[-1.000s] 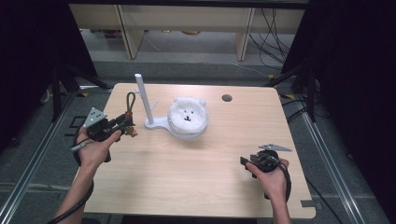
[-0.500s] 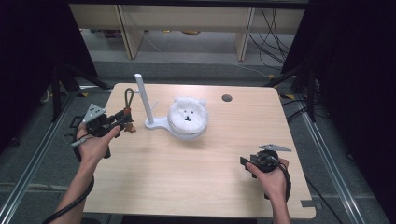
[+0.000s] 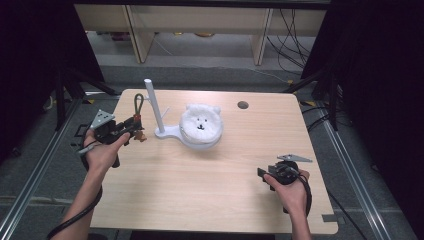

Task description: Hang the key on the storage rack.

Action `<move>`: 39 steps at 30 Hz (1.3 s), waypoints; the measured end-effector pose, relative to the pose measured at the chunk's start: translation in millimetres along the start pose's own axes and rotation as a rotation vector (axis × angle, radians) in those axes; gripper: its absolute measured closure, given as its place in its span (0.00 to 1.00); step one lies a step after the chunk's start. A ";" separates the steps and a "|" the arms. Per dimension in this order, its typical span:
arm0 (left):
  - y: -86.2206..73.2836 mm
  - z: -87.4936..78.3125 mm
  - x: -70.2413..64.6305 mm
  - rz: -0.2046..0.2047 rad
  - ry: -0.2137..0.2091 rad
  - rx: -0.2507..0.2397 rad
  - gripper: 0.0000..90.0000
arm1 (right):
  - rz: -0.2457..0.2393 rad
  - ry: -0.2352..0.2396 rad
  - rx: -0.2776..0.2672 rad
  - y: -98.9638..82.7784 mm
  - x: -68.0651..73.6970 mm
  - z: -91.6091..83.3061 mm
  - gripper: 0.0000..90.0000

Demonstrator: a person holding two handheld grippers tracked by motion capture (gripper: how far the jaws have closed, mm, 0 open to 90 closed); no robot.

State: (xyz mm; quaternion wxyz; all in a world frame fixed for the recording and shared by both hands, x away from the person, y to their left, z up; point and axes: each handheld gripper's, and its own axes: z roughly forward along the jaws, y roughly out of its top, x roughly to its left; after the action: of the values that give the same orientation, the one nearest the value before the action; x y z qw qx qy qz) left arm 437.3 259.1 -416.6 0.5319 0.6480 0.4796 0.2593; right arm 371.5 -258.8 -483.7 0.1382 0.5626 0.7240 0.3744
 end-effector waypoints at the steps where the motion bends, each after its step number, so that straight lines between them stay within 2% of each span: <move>1: 0.0 1.0 0.2 -0.004 -0.001 -0.004 0.76 | 0.001 0.016 -0.006 -0.2 -0.4 0.6 0.55; 7: -1.4 4.8 2.3 -0.025 0.014 0.000 0.76 | 0.011 0.008 -0.001 -0.2 0.1 0.4 0.55; 14: -4.2 10.3 2.7 -0.031 0.012 0.013 0.76 | 0.009 0.017 -0.003 -0.6 0.0 0.6 0.55; 19: -6.8 14.0 3.6 -0.044 0.012 0.018 0.76 | 0.011 0.004 0.005 -0.6 0.7 1.0 0.55; 27: -6.7 17.9 1.9 -0.040 0.009 0.027 0.76 | 0.018 0.020 0.004 -1.3 0.4 1.9 0.55; 33: -10.3 22.8 -0.1 -0.040 0.008 0.031 0.76 | 0.005 0.015 -0.003 -1.6 -0.4 3.1 0.55; 39: -12.3 27.2 -0.9 -0.040 0.014 0.033 0.75 | 0.013 0.011 0.011 -1.5 1.8 2.2 0.55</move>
State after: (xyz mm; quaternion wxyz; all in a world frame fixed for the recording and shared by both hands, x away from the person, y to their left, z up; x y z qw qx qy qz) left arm 455.7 246.0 -436.1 0.5226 0.6453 0.5004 0.2454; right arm 371.2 -256.4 -485.8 0.1287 0.5659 0.7231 0.3745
